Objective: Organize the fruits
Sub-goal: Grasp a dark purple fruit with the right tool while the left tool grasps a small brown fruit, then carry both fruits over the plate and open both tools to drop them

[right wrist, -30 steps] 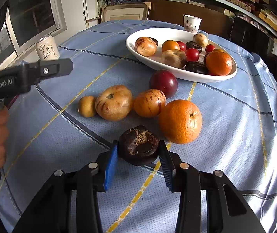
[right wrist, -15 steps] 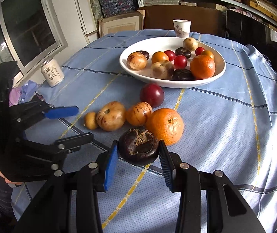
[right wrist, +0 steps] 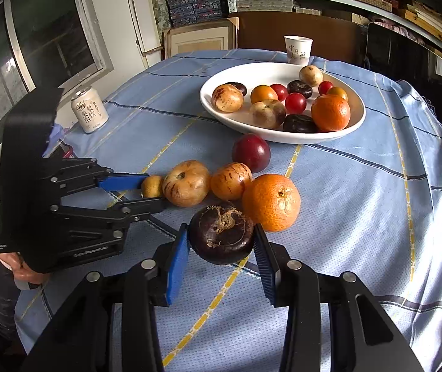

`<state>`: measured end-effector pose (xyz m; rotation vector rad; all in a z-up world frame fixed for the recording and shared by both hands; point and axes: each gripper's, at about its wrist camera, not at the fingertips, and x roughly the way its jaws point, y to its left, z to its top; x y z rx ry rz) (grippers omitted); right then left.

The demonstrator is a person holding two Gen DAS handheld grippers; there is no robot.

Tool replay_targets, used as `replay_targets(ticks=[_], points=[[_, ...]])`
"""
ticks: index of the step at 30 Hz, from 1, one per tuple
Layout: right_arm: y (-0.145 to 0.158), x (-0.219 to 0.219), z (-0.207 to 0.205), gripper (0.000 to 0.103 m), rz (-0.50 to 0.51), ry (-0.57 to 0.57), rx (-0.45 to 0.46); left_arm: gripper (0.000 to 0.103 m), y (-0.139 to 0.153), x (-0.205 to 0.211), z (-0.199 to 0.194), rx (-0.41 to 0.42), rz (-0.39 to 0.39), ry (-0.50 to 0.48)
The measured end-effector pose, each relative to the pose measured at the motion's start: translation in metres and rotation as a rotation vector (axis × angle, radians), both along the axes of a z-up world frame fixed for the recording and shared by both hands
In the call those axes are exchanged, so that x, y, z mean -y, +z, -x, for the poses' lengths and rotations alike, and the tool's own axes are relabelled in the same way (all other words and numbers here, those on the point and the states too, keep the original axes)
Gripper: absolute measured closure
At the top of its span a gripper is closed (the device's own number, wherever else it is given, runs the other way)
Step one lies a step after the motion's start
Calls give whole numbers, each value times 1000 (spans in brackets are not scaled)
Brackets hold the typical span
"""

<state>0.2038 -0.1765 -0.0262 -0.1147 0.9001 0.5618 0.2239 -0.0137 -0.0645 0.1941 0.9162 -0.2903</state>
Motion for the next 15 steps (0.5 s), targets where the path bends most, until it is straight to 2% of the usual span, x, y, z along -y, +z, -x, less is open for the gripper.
replay_targets(ticks=[9, 15], points=[[0, 1, 0, 61, -1, -5, -11, 75, 6, 1, 8, 40, -18, 8], [-1, 0, 0, 61, 7, 0, 2, 75, 22, -3, 20, 79, 36, 7]])
